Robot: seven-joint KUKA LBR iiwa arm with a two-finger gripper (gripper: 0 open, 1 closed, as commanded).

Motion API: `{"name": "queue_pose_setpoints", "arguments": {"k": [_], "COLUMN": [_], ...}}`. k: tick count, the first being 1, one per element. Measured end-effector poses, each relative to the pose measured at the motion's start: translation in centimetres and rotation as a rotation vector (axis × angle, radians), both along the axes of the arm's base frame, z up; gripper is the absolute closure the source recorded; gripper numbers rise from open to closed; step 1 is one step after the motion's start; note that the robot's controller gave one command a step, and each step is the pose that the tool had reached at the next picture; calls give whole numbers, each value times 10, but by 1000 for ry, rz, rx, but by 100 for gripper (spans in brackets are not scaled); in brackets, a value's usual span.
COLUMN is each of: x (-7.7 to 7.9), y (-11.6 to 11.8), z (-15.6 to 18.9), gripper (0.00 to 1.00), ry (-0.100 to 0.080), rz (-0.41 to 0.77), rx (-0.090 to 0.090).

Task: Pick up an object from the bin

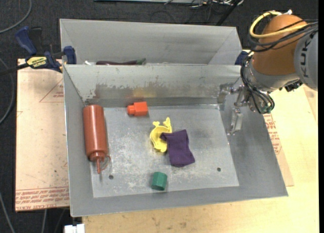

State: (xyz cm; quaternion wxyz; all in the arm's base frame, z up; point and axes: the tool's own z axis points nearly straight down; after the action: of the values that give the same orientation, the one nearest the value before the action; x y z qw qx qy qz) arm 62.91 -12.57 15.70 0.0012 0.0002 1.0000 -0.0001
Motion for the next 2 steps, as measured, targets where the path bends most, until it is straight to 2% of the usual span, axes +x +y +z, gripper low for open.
{"name": "queue_pose_setpoints", "arguments": {"k": [1,2], "x": [-9,-15], "y": [33,78], "z": [-38,-39], "gripper": [0,0], "ry": [-6,9], "rz": [131,159], "rx": [-3,3]}}
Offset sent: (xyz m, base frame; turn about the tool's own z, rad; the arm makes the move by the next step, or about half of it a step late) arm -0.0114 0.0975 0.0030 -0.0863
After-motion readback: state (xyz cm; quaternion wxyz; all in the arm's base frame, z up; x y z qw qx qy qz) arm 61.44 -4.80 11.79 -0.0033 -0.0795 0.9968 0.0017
